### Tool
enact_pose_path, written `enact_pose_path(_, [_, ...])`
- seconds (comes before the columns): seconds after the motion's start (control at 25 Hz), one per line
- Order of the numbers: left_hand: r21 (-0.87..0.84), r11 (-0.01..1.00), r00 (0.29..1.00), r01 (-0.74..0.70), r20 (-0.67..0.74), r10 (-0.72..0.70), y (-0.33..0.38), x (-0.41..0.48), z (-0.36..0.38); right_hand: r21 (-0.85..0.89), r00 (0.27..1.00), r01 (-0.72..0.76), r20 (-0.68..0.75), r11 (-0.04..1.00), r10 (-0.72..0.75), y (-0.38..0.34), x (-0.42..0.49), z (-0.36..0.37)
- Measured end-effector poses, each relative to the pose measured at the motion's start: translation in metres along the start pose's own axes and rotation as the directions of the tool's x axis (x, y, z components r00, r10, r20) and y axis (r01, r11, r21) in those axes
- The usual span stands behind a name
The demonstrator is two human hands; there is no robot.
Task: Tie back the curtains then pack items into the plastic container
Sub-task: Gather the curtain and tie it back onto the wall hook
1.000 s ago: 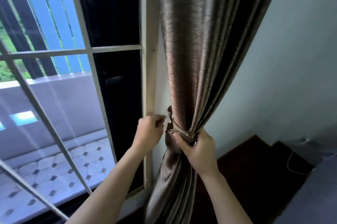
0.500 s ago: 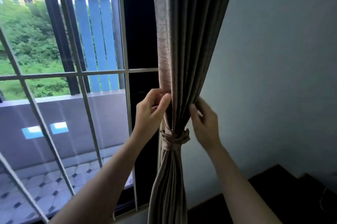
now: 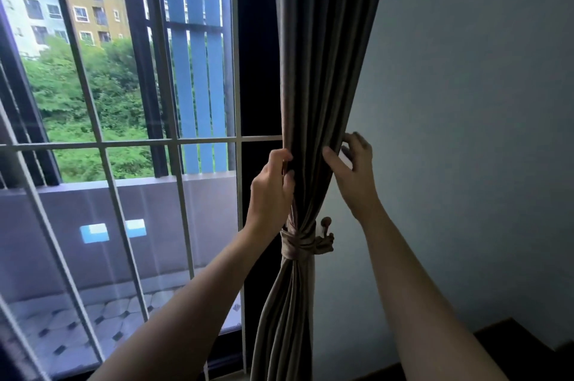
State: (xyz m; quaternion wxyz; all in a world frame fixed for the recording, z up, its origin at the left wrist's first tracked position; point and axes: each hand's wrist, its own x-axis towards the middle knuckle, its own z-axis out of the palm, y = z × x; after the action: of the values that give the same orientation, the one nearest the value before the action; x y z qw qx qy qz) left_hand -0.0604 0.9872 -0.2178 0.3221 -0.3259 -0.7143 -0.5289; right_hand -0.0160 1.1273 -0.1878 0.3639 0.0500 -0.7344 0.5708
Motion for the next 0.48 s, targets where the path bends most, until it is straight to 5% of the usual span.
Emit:
enact_pose_path(0.16, [0.161,0.983,0.994,0.09,-0.074,-0.079,0.01,-0.003,0.013,0.003,0.989,-0.01,0.147,1.0,0.009,-0.01,0.016,-0.001])
enact_pose_path(0.28, [0.241,0.962,0.992,0.128,-0.017,-0.127,0.014,0.0,0.013,-0.133,0.999,0.038,0.033,0.99,-0.034,-0.015,0.02,0.005])
enact_pose_path(0.48, [0.126,0.988,0.996,-0.089,0.003,0.089,0.012,-0.018,0.002,-0.307,0.984,0.085,-0.126,0.948,-0.129,-0.014,0.025,0.012])
